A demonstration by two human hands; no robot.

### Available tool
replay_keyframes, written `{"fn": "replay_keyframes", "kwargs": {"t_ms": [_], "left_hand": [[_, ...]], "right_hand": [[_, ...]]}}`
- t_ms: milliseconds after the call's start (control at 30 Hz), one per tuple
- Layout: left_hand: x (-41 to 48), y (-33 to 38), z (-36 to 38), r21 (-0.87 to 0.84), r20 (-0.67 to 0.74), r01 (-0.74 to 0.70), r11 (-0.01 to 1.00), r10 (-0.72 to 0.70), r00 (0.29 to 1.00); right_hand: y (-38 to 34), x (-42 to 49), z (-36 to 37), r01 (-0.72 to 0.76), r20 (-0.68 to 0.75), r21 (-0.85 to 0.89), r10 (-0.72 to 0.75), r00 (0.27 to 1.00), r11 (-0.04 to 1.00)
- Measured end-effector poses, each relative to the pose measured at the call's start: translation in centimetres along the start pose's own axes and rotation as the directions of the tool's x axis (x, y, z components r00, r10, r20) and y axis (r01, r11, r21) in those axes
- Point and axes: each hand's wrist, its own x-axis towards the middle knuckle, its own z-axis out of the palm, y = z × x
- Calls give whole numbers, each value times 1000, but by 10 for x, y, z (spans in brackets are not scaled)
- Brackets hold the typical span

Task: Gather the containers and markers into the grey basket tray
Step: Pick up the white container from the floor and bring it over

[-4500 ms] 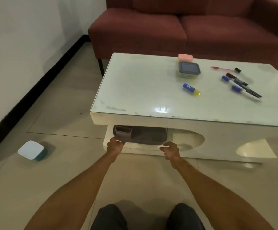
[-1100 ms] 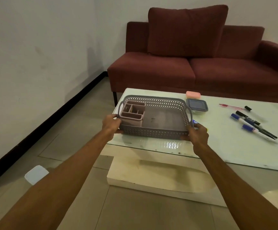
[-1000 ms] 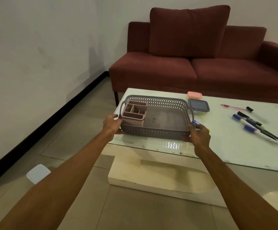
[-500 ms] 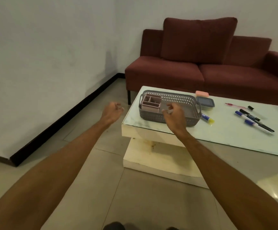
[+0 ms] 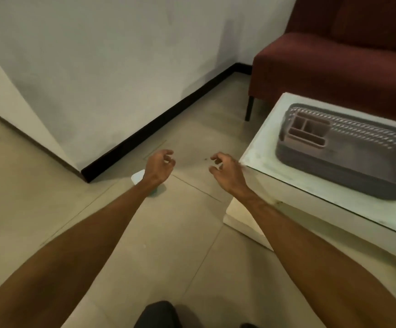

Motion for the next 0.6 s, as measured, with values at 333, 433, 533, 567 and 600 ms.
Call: {"fn": "replay_keyframes", "kwargs": {"t_ms": [333,433,533,567,600], "left_hand": [[100,-134,-9,-91,-43,312,946,-317,947],[118,-186,0,-146,-48,405,903,-415,909],[132,-235,16,-196,-30,507,840,-522,853],[135,-249,23,-207,-21,536,819,-551,834],[136,-258,31,-217,-13,557,801,-573,819]], "right_hand": [[-8,124,143,-124,258,37,111,960,992],[-3,147,197,-220,347,79,180,920,972],[4,162,258,-321,440,101,248,863,942],[6,166,276,-343,467,97,261,845,934],[7,166,290,-362,491,93,274,827,927]]}}
